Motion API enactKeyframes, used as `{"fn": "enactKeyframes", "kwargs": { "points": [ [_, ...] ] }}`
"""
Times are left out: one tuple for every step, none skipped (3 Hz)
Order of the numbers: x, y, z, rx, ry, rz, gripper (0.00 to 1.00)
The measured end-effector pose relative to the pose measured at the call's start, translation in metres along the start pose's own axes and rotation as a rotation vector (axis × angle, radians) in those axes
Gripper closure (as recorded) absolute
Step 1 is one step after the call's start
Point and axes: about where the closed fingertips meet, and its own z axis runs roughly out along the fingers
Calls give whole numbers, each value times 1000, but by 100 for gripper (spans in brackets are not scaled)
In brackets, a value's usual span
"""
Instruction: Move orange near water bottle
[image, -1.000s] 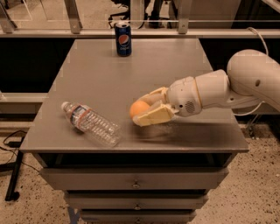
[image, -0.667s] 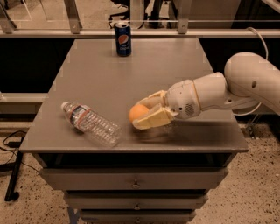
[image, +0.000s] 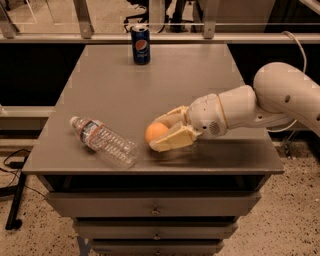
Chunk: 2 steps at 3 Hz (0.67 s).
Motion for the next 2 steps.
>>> {"fn": "enactKeyframes", "kwargs": {
  "points": [
    [0,3,3,1,0,-20,62],
    [-1,4,4,2,-2,-34,40]
  ]
}}
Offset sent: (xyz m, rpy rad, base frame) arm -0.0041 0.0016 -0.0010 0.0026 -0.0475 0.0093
